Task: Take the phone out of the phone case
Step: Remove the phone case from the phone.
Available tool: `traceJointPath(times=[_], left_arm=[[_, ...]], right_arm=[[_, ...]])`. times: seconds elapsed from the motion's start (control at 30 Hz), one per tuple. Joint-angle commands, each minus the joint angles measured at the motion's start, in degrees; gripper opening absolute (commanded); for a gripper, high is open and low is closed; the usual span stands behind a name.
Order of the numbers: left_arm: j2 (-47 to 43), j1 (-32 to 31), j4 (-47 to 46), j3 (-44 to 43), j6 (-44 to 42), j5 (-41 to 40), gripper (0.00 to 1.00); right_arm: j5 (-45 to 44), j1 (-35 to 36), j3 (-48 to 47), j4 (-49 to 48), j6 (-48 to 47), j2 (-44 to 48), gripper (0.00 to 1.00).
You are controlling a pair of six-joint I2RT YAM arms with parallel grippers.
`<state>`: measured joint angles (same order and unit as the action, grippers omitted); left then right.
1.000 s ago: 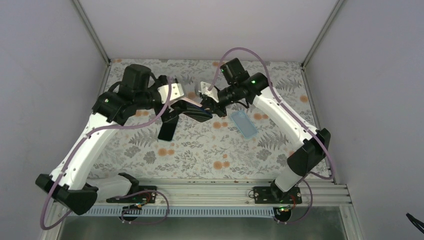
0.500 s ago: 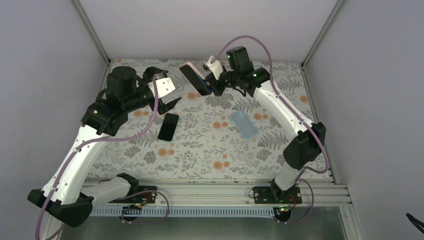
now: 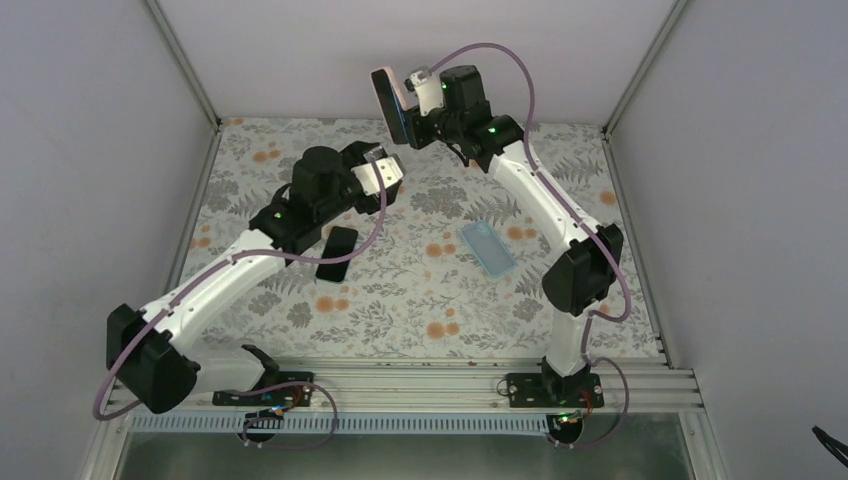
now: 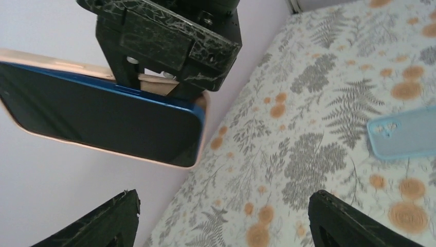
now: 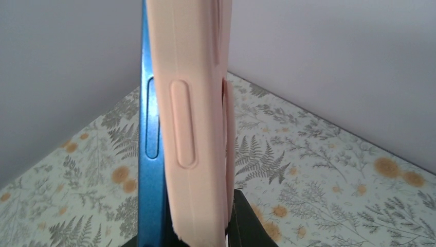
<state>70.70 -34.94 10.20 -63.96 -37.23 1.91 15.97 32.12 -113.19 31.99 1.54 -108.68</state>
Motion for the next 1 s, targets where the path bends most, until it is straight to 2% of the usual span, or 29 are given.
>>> traceJointPath(times=[0.0, 0.33, 0.63, 0.97], left_arm=[[3.36, -0.44, -11.52, -2.36, 3.47, -1.41, 0.83], [8.53, -0.39, -18.40, -3.00, 6.13, -5.86, 0.83], [9.92, -0.33, -20.68, -4.07, 8.76, -6.22, 0.83], [15.34, -0.23, -20.12, -8.18, 11.19, -6.99, 0.81]], right_arm=[[-3.24, -0.14, -5.28, -3.46, 3.01, -0.25, 0.03], [-1.78, -0.25, -5.07, -3.19, 3.65, -0.34, 0.03], [-0.09, -0.22, -4.78, -3.12, 4.45, -0.19, 0.03], [1.12, -0.23, -4.30, -3.15, 4.59, 0.80, 0.03]])
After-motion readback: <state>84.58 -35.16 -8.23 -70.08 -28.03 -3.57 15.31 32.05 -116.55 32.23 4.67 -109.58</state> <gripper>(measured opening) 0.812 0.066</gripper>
